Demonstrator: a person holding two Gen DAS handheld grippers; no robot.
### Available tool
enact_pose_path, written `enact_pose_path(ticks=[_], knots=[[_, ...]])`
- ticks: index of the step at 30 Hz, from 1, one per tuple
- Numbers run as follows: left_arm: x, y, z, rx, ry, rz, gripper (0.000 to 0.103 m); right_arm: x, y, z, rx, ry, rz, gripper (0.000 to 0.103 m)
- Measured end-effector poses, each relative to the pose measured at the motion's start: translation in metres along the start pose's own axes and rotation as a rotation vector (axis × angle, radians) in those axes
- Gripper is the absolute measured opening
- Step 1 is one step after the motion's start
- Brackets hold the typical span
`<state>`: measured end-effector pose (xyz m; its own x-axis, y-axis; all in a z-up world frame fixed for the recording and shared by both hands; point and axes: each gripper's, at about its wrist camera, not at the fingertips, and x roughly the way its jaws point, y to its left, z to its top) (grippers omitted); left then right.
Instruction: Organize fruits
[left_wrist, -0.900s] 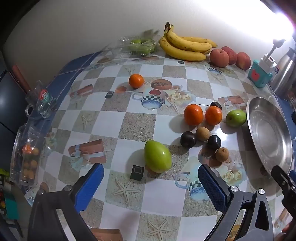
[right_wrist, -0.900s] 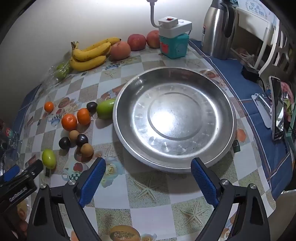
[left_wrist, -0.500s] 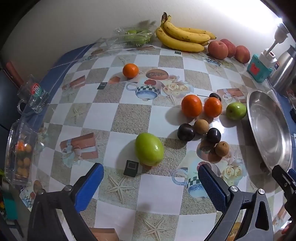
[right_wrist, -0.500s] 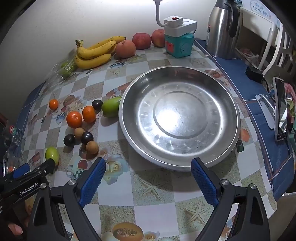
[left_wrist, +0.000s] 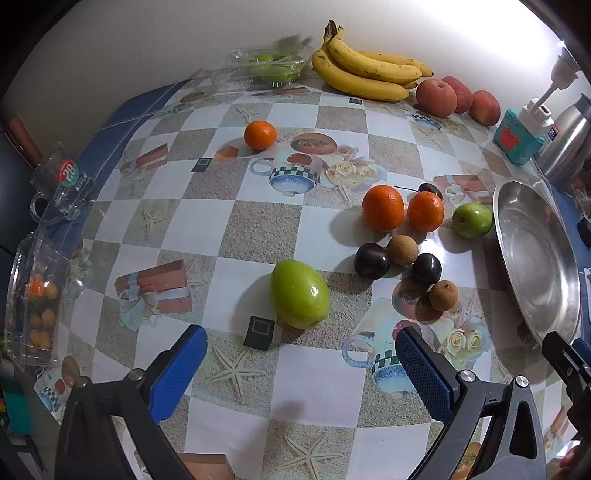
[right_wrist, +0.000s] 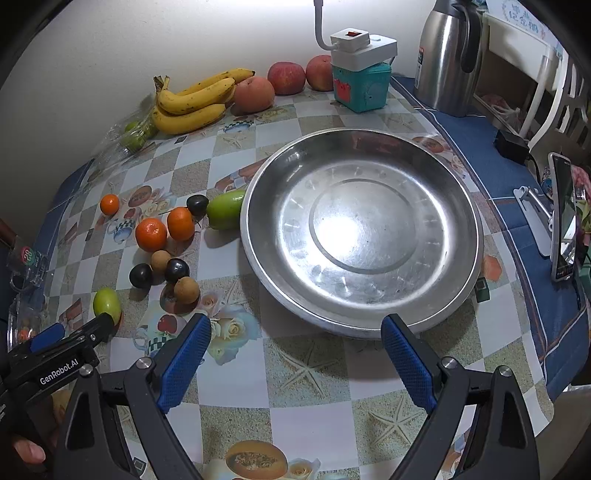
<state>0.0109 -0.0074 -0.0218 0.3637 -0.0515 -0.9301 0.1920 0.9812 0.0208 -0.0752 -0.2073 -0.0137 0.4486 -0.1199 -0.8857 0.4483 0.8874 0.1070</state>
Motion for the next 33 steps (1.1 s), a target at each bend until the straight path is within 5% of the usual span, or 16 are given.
enact_pose_path(ticks=[33], knots=[[0.004,0.0006,-0.0026,0.004,0.014,-0.008,0.103,-0.0001,0.0001,-0.0002,-0.003,-0.001,0.003,0.093]])
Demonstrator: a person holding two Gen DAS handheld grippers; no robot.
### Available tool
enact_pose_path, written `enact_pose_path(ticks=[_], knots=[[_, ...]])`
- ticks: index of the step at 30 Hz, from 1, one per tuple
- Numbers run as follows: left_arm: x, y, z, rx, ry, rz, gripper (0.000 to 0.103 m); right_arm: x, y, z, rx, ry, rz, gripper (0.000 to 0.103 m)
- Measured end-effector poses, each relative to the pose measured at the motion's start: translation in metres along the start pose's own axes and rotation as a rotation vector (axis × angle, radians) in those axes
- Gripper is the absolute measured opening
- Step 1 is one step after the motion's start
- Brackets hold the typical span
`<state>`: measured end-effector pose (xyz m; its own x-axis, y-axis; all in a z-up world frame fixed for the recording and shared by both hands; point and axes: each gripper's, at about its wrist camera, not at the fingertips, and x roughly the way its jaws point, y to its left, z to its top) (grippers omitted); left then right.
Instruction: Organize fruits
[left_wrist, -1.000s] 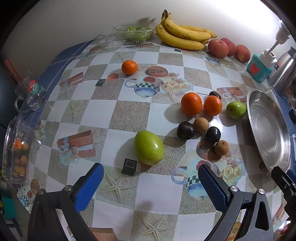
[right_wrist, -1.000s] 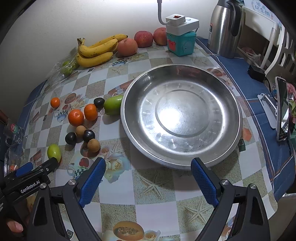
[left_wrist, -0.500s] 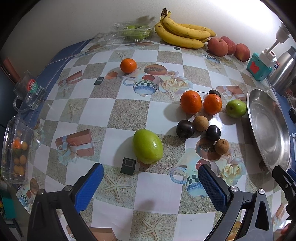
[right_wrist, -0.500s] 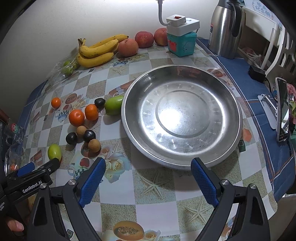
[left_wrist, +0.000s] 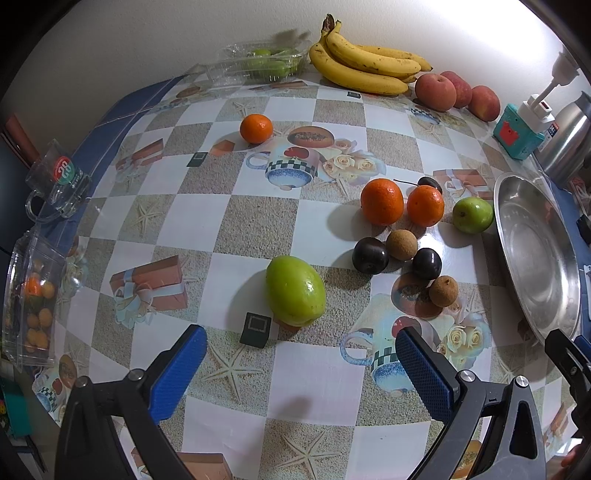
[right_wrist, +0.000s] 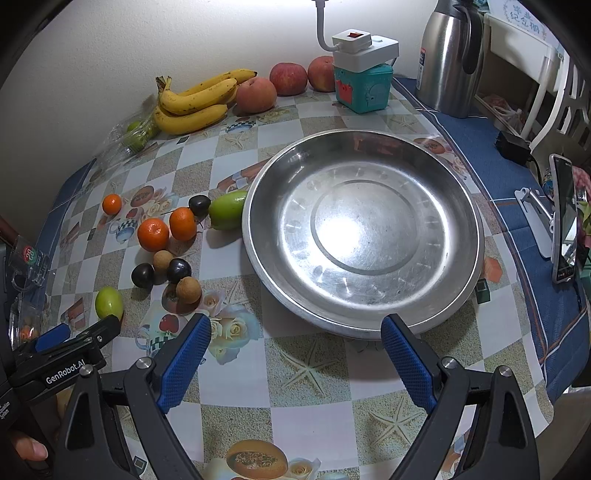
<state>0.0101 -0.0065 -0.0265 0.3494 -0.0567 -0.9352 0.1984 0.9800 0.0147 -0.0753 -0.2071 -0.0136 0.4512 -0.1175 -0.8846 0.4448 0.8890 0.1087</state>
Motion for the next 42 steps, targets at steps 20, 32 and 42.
enact_pose_path(ticks=[20,32,42], knots=[[0.0015,0.0006,0.0002,0.001,0.005,0.0,0.103,0.0007,0.0008,0.0002,0.0,0.001,-0.001,0.093],[0.0035,0.0001,-0.001,-0.002,0.007,-0.002,0.103,0.001,0.0013,0.0001,-0.002,0.002,-0.003,0.093],[-0.0015,0.007,0.0021,-0.028,-0.009,-0.023,0.103,0.0039,0.004,-0.0009,-0.021,0.004,-0.018,0.094]])
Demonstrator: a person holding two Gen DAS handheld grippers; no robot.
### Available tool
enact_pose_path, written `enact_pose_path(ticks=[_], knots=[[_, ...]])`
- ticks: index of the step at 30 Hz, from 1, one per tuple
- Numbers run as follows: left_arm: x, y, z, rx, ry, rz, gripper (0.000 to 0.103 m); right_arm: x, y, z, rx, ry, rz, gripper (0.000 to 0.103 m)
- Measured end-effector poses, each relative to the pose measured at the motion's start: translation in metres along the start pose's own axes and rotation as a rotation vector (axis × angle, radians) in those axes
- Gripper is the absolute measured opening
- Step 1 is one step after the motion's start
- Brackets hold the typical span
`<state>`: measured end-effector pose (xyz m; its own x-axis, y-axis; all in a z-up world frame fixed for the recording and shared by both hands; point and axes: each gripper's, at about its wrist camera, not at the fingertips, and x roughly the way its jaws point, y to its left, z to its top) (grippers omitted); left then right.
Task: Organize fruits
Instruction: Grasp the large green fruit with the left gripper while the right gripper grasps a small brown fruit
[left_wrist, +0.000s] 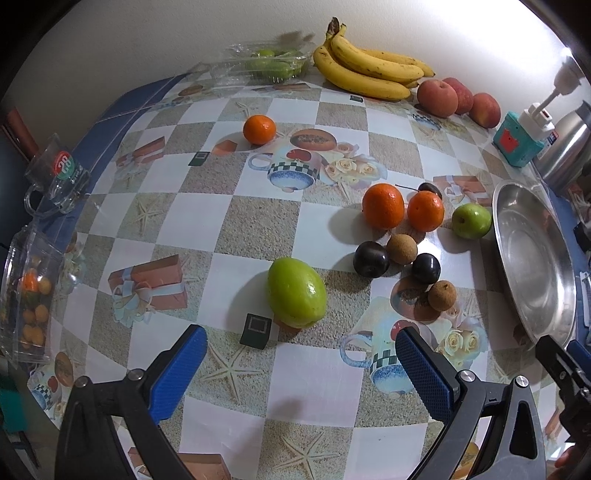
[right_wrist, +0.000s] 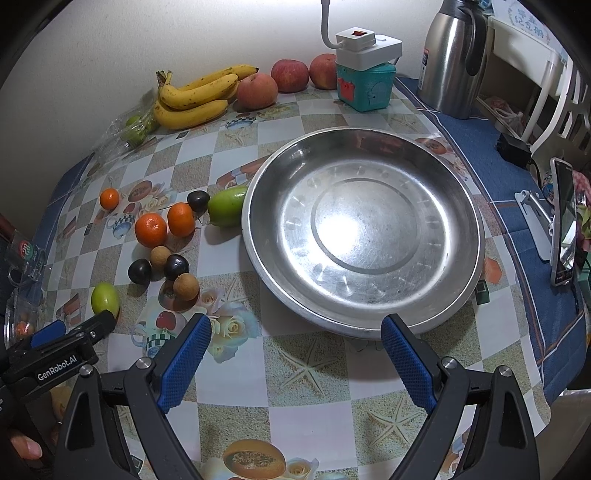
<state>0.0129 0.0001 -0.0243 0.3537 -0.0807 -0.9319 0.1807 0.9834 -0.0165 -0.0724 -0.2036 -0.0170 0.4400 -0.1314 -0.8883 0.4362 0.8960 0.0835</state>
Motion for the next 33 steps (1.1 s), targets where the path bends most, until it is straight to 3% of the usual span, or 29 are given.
enact_pose_path(ticks=[5,9,17,25,33], knots=[[-0.002,0.013,0.004,-0.049,-0.033,0.004,0.103,0.001,0.008,0.007,-0.013,-0.004,0.03,0.093],[0.005,0.026,0.006,-0.084,-0.023,0.013,0.103,0.005,0.021,0.016,-0.012,-0.011,0.135,0.093],[0.017,0.02,0.009,-0.028,-0.002,0.008,0.103,0.025,0.066,0.024,-0.104,0.022,0.193,0.091],[0.03,0.018,0.013,0.003,0.009,0.023,0.09,0.06,0.084,0.028,-0.144,0.099,0.148,0.059],[0.041,0.02,0.015,0.005,0.034,-0.013,0.07,0.078,0.09,0.028,-0.177,0.144,0.127,0.051]])
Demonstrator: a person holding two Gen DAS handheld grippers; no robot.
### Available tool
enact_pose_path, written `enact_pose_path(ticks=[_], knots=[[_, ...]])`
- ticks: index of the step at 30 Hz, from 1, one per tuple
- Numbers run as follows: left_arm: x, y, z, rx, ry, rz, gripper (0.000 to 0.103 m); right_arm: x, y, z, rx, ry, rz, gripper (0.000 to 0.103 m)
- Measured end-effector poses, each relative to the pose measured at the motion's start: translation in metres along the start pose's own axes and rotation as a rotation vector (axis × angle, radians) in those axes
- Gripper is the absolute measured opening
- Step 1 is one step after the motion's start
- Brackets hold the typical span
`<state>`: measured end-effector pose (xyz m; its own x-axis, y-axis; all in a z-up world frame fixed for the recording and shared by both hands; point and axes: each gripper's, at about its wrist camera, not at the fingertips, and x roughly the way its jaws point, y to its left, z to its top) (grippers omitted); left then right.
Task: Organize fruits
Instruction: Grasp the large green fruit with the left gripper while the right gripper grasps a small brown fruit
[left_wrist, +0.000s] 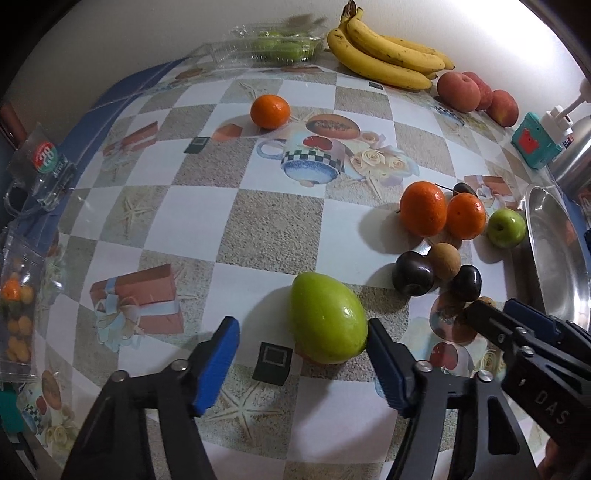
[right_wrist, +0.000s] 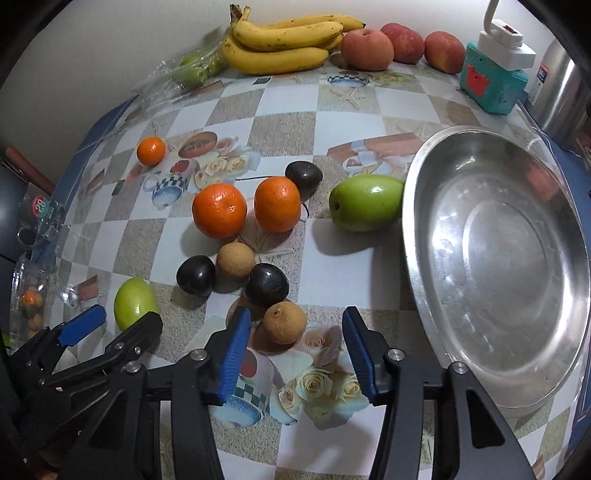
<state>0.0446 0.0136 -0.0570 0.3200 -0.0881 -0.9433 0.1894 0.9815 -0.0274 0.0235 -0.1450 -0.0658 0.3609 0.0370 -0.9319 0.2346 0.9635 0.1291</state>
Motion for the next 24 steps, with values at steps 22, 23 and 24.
enact_pose_path(ticks=[22,23,24], knots=[[-0.0038,-0.0044,0.0,0.009,-0.006,-0.051,0.045,0.0069,0.008,0.0018,-0.037,0.022,0.015,0.027],[-0.0039,-0.0036,0.0,0.006,-0.007,-0.051,0.045,0.0051,0.0077,0.0005,-0.037,0.018,0.018,0.027],[-0.004,-0.0028,0.0001,0.004,-0.007,-0.051,0.045,0.0033,0.0084,0.001,-0.038,0.011,0.021,0.027]])
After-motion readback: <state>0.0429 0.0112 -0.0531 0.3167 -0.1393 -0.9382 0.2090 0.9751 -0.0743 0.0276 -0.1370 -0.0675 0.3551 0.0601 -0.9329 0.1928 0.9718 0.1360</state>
